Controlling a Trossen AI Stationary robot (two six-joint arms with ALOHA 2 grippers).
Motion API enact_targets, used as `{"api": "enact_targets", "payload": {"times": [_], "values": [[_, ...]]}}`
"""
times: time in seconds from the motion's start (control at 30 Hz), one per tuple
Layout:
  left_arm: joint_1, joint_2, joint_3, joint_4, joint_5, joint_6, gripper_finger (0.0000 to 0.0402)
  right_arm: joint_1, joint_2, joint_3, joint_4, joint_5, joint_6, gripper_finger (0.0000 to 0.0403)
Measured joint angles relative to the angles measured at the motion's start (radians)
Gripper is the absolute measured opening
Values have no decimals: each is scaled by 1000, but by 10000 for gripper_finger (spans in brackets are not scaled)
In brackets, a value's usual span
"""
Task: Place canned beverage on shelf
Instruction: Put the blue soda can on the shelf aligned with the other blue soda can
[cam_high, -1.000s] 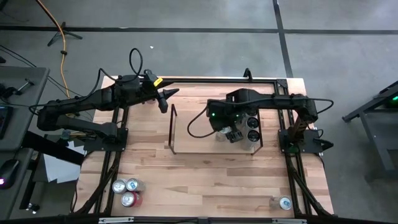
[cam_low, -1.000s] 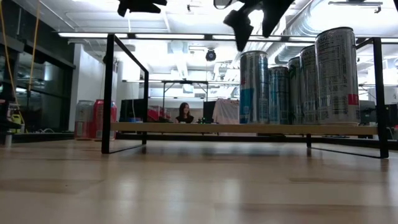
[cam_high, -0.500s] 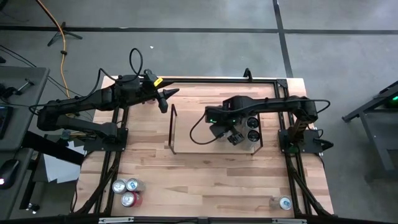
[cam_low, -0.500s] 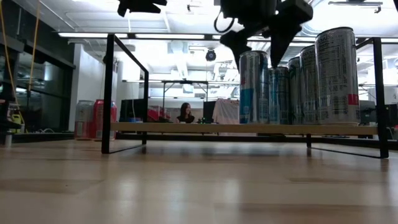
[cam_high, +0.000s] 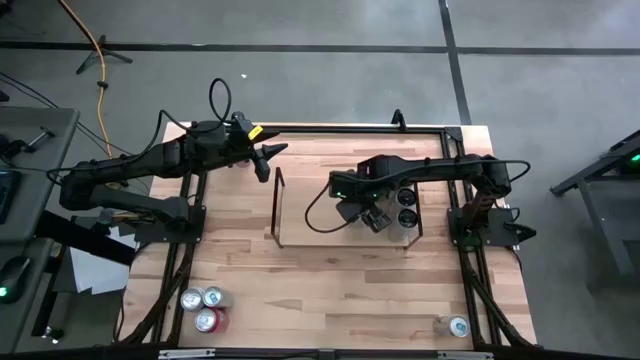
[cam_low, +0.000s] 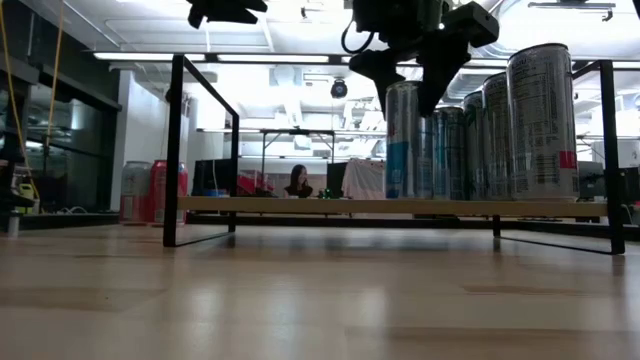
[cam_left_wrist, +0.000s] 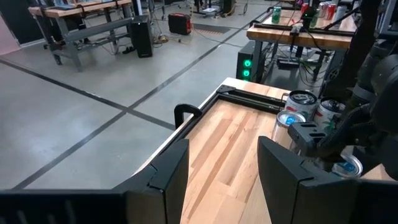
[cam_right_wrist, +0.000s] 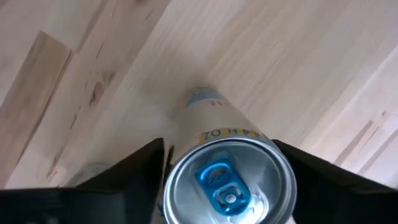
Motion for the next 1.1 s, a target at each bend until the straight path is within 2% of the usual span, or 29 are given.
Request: {"api": "enact_targets", "payload": {"times": [0.1, 0.27, 0.47, 0.67, 0.87, 1.1], "values": [[0, 0, 0, 0, 0, 1, 148, 5, 1, 9, -27, 0, 5, 220], [0, 0, 0, 0, 0, 1, 148, 8, 2, 70, -79, -1, 111, 220], [0, 0, 0, 0, 0, 1, 148, -8, 1, 149, -183, 15, 509, 220], [0, 0, 0, 0, 0, 2, 148, 18, -48, 95, -218, 40, 709, 220], [0, 0, 0, 1, 0, 2, 148, 46, -83, 73, -209, 149, 837, 220], [0, 0, 0, 1, 1, 2, 148, 33, -62, 73, -220, 160, 976, 220]]}}
